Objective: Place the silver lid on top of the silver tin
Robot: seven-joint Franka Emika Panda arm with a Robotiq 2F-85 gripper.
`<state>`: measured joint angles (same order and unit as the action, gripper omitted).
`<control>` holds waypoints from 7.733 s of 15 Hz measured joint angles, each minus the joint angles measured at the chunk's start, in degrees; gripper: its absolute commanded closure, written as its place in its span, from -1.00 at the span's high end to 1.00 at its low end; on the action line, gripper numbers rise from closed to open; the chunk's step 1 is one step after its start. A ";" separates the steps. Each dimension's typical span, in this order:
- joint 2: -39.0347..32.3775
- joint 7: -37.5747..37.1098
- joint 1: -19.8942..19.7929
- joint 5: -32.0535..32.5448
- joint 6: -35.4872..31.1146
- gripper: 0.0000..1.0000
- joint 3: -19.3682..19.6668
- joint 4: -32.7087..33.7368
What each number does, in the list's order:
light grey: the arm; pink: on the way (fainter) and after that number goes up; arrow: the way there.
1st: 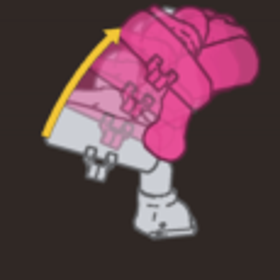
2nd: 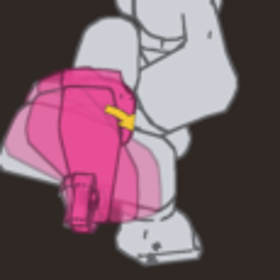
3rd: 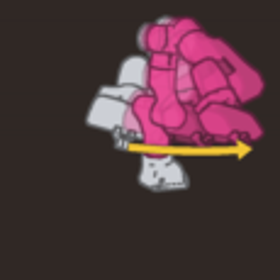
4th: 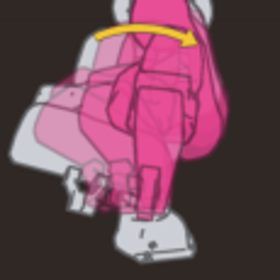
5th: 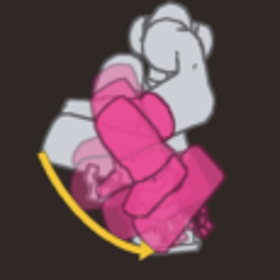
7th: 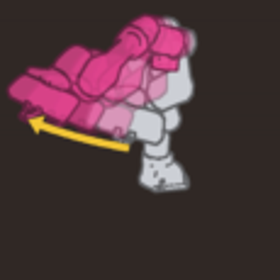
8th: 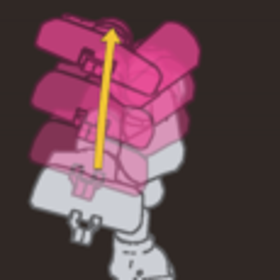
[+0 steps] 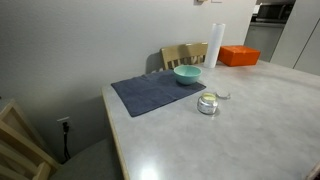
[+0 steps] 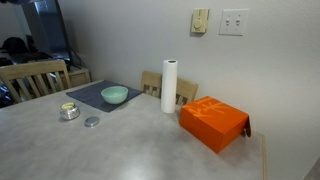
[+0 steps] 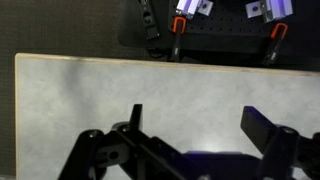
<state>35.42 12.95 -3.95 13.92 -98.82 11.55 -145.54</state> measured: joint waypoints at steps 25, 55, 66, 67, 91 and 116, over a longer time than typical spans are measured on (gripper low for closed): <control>-14.60 0.22 1.52 0.09 0.31 1.00 -4.75 3.56; -47.63 10.71 6.27 2.37 -12.21 1.00 -14.97 17.72; -52.66 9.76 8.26 4.70 -23.88 1.00 -16.01 19.34; -52.79 10.18 8.25 4.70 -28.08 1.00 -16.18 18.88; -59.46 18.92 5.52 -4.71 -53.24 1.00 -22.12 18.39; -70.84 19.12 1.06 -6.29 -58.51 1.00 -26.87 27.60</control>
<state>-35.42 32.07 -2.89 7.63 -157.33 -15.32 -117.94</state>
